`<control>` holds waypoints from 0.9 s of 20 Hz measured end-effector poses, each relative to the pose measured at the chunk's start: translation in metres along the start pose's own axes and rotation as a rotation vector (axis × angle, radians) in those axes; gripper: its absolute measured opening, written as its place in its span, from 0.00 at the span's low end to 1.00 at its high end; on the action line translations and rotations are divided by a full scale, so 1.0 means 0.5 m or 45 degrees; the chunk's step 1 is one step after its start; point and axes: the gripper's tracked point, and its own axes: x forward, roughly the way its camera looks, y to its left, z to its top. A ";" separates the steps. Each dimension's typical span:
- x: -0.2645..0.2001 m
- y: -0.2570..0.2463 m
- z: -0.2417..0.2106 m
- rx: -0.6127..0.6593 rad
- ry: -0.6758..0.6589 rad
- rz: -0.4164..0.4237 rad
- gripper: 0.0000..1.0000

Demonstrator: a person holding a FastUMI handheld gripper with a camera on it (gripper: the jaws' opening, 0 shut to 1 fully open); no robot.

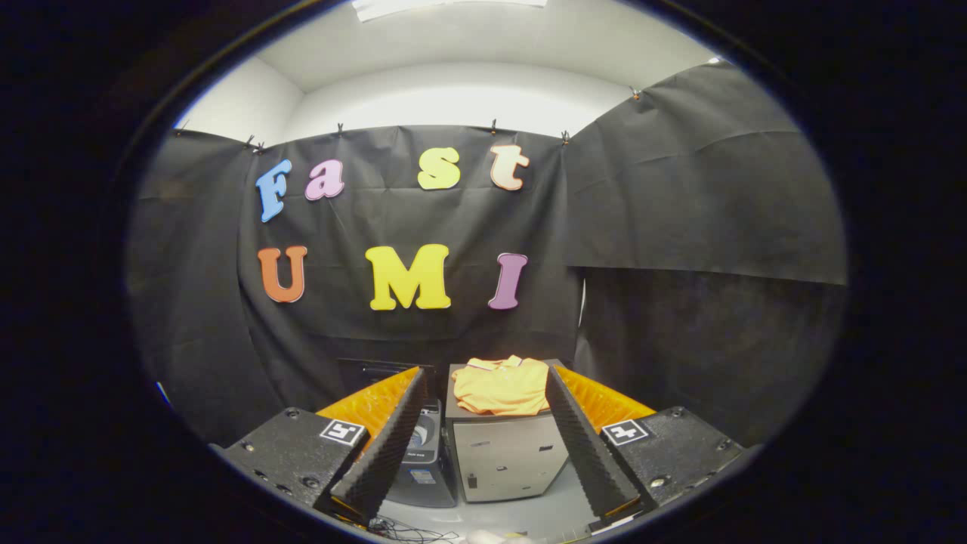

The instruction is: Put the clothes into the washing machine and then close the washing machine lid.

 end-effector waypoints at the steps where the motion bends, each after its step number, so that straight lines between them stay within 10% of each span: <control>1: 0.010 -0.001 0.002 0.001 -0.001 0.004 0.99; 18: 0.403 -0.076 0.015 -0.014 0.091 0.059 0.99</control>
